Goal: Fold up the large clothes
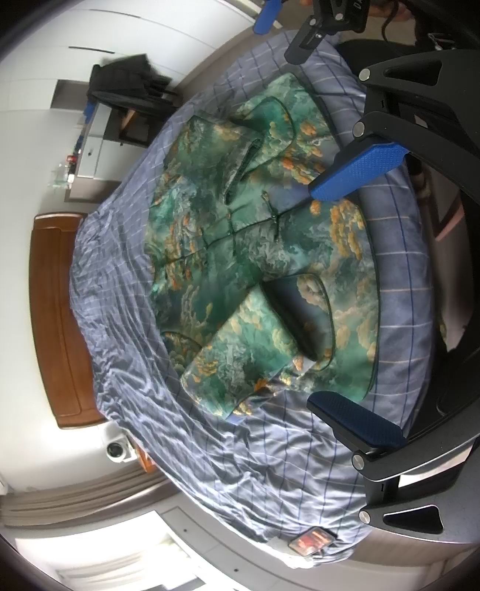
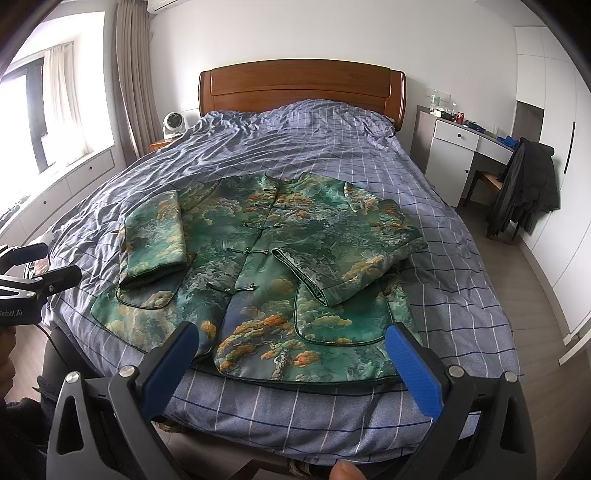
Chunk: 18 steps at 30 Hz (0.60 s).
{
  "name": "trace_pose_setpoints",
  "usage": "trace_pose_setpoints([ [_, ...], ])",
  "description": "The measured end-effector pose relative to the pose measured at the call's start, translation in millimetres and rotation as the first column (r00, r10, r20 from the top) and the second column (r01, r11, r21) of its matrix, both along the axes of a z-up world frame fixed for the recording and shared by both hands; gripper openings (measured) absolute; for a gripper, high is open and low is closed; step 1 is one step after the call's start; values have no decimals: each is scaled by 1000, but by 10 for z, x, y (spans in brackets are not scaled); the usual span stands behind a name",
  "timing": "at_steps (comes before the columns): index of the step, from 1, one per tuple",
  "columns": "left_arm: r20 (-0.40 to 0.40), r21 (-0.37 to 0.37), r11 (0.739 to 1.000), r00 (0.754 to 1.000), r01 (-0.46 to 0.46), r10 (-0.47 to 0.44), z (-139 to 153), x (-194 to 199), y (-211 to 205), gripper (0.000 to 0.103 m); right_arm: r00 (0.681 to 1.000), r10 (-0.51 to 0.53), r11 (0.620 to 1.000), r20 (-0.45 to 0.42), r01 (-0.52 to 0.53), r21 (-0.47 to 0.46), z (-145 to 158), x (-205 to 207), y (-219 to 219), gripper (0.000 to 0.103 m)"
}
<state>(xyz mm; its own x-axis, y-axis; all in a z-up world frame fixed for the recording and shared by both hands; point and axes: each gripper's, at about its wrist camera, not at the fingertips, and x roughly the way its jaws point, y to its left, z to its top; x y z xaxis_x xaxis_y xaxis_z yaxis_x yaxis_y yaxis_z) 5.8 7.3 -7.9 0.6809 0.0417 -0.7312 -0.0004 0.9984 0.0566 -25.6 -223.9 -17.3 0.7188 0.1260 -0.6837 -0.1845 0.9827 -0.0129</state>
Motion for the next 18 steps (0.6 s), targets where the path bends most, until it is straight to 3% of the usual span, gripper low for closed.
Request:
trace_pose_setpoints([
  [18,0,-1,1000,1000,-2,2,-5,-2,-3,103,1000,-1,1000,-2,1,1,-4,2,-1,103],
])
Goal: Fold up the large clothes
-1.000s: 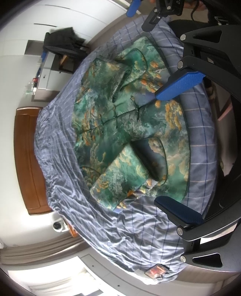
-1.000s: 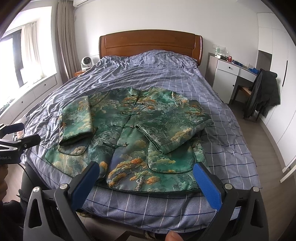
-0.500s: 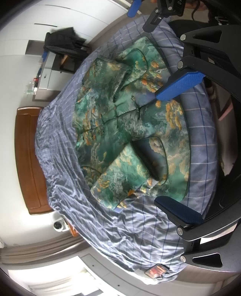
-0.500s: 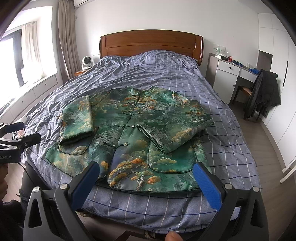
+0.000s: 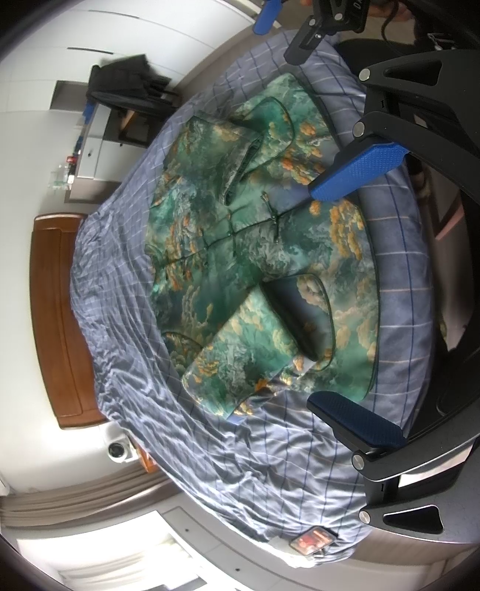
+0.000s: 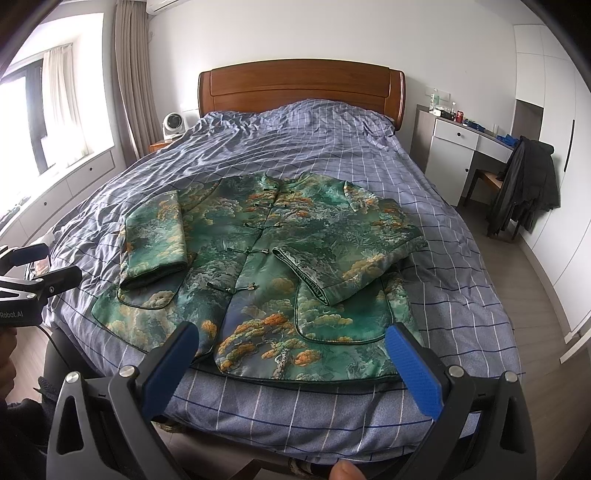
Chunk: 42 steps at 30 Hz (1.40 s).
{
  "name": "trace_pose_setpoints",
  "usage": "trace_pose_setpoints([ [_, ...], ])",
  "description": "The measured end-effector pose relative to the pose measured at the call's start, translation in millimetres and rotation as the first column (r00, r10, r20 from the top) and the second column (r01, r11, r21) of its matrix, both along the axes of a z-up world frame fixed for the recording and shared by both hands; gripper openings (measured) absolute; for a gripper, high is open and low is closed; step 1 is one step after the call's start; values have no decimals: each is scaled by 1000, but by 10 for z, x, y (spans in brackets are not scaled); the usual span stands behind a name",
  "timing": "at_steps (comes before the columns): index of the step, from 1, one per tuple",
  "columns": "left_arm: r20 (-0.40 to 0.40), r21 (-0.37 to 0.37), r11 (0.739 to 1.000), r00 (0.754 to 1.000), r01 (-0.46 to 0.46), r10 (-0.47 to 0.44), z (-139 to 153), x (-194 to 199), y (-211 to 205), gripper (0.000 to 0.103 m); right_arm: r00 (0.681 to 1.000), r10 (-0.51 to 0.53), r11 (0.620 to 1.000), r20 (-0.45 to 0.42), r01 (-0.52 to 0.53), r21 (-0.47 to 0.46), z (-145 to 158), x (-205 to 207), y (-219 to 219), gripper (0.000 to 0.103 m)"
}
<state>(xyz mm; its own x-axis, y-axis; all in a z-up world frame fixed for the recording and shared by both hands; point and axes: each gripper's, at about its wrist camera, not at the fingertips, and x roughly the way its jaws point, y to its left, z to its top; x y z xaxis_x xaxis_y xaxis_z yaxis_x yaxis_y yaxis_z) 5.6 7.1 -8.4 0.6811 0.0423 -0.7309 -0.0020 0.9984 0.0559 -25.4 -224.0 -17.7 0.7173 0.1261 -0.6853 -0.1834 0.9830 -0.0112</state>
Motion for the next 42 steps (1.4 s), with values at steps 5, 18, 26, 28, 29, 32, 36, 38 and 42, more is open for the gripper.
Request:
trace_pose_setpoints([
  [5,1,1,1000,1000,0,0,-1,-4,-3,103,1000,0,1000,0,0,0,6,1,-8,103],
  [18,2,4,1000,1000,2,-2,-3,-5,0,103,1000,1,1000,2,-1,0,-9,-9,8,103],
  [26,9,3,1000,1000,-18,18,20,47,98,103,1000,3,1000,8,-3,-2,-9,-13,12,103],
  [28,7,1,1000,1000,-21,21,41,51,112,103,1000,4,1000,12,-4,-5,-7,-30,37,103],
  [29,6,1,1000,1000,-20,20,40,54,109,103,1000,3,1000,13,-3,-5,-7,-36,41,103],
  [32,6,10,1000,1000,-15,14,31,67,80,103,1000,5,1000,12,-5,-2,-3,-40,43,103],
  [36,8,17,1000,1000,-18,18,17,60,60,103,1000,13,1000,28,-12,-14,9,-15,29,103],
  [38,5,19,1000,1000,-22,22,4,65,66,103,999,24,999,35,-23,-23,36,45,-4,103],
  [42,6,12,1000,1000,-27,27,-30,50,60,103,984,131,986,122,-117,-120,76,192,-47,103],
])
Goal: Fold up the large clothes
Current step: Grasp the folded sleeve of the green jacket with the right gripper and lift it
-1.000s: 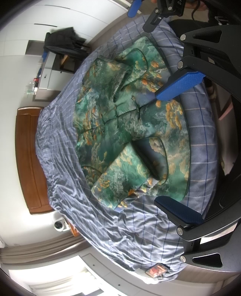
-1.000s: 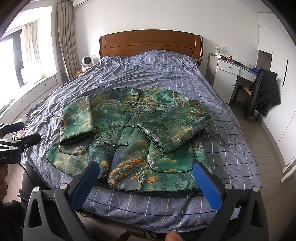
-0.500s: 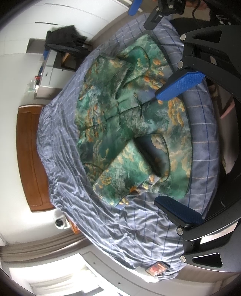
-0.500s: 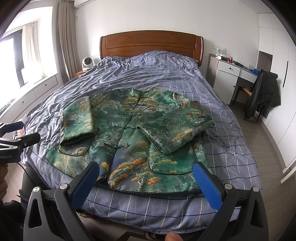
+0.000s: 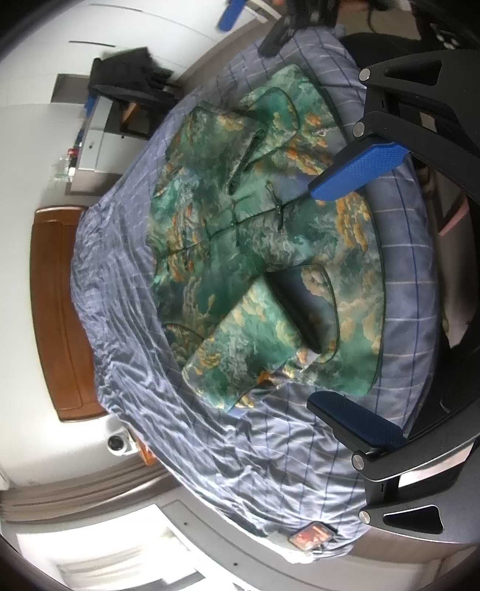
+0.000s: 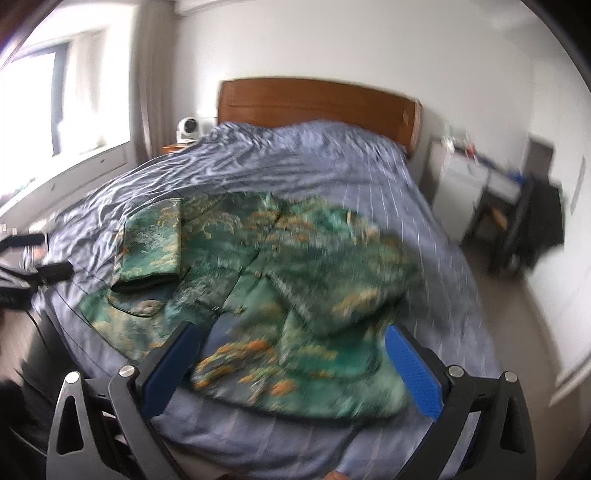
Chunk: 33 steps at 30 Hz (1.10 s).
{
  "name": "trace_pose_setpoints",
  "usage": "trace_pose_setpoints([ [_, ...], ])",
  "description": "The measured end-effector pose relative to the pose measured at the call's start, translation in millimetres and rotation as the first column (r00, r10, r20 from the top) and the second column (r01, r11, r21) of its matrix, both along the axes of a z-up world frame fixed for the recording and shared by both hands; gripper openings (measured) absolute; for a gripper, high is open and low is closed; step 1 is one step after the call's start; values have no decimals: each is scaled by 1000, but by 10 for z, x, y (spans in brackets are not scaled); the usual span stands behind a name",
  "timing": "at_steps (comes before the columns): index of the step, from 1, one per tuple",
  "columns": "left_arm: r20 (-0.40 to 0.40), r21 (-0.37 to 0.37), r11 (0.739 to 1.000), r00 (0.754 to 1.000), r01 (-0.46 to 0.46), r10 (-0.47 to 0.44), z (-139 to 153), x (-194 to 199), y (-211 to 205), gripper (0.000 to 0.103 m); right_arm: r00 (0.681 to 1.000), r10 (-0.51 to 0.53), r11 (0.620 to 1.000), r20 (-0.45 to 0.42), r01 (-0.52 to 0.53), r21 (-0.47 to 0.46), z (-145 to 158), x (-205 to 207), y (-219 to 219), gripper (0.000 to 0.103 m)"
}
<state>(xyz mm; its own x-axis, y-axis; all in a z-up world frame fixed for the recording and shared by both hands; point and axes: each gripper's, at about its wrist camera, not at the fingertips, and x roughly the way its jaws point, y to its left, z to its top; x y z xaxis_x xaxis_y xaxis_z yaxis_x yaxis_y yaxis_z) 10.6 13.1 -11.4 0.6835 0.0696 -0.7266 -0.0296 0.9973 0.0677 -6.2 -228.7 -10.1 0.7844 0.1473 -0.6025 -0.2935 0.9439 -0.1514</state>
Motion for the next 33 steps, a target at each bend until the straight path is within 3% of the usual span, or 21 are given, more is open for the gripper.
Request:
trace_pose_setpoints([
  [2,-1,-5,1000,1000,0,0,-12,-15,-12,103,997,67,993,27,-64,-96,-118,161,1,103],
  [5,0,-4,1000,1000,-4,4,-11,-29,-11,103,983,155,938,-98,-177,-299,-641,656,68,103],
  [9,1,0,999,999,-37,37,-15,-60,56,103,958,238,908,-161,-278,-314,-1052,1179,145,103],
  [16,-16,-7,997,997,-72,72,-42,-85,158,103,932,191,929,-307,-272,-249,-1598,1961,98,101],
  [18,-18,-4,997,997,-72,72,-59,-93,161,103,924,168,955,-344,-239,-177,-1566,2027,-23,72],
  [20,-30,-8,998,997,-68,67,-97,-74,154,103,919,131,979,-372,-180,-100,-1436,2058,-149,21],
  [21,-36,-11,998,997,-65,64,-110,-56,150,103,931,98,983,-353,-145,-110,-1368,2039,-187,15],
  [28,-81,39,996,994,-77,80,-202,115,86,103,978,-14,997,-208,-1,-72,-789,1838,-518,12],
  [33,-98,82,992,989,-100,108,-266,188,117,103,989,-112,994,-94,111,-15,-373,1845,-855,12],
])
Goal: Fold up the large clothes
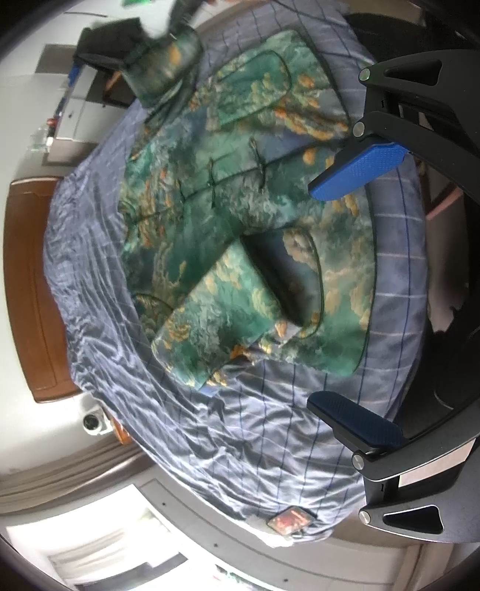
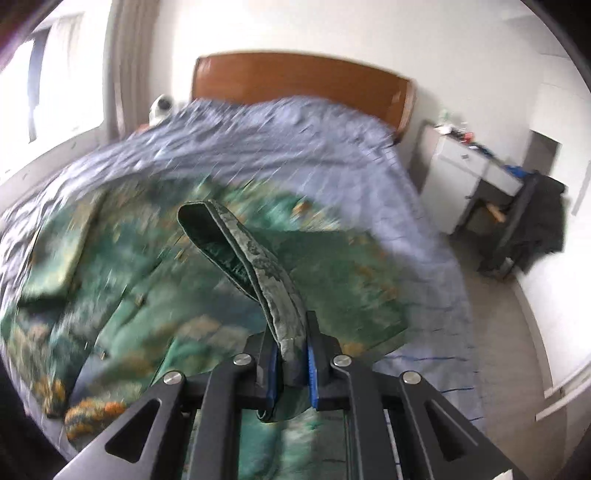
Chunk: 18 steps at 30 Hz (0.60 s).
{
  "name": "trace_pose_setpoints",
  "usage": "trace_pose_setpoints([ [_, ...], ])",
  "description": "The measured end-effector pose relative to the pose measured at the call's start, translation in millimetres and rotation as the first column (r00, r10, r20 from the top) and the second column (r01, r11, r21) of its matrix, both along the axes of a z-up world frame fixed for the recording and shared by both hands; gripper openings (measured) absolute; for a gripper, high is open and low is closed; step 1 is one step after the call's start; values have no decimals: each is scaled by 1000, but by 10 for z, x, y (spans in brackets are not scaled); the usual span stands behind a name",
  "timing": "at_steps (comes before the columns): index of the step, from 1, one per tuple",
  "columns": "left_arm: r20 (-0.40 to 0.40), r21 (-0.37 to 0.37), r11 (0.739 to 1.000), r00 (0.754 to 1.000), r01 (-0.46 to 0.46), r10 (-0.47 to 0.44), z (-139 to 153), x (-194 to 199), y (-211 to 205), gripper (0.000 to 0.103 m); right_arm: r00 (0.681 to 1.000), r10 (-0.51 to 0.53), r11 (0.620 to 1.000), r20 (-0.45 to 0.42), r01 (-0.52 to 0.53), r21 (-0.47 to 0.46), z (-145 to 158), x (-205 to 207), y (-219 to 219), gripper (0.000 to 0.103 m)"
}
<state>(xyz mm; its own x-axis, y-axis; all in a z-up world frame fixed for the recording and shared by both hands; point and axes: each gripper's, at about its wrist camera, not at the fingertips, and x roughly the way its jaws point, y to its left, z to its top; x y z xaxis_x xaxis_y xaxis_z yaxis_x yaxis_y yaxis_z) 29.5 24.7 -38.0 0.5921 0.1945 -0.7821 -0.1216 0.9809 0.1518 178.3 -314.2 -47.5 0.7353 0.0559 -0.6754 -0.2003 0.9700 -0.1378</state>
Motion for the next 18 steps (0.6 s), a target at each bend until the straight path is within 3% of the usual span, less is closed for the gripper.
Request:
trace_pose_setpoints([
  [5,1,33,999,1000,-6,6,-28,16,6,103,982,-168,986,87,166,32,304,118,-564,12],
  [9,4,34,999,1000,-12,12,-27,19,31,103,942,-308,951,130,308,27,380,179,-1061,11],
  [13,-6,24,1000,1000,-16,16,-52,44,77,103,870,-482,876,102,475,84,310,225,-1727,11],
  [18,-12,32,999,1000,-15,15,-55,73,70,103,753,-656,736,-45,652,184,-77,148,-2563,10],
])
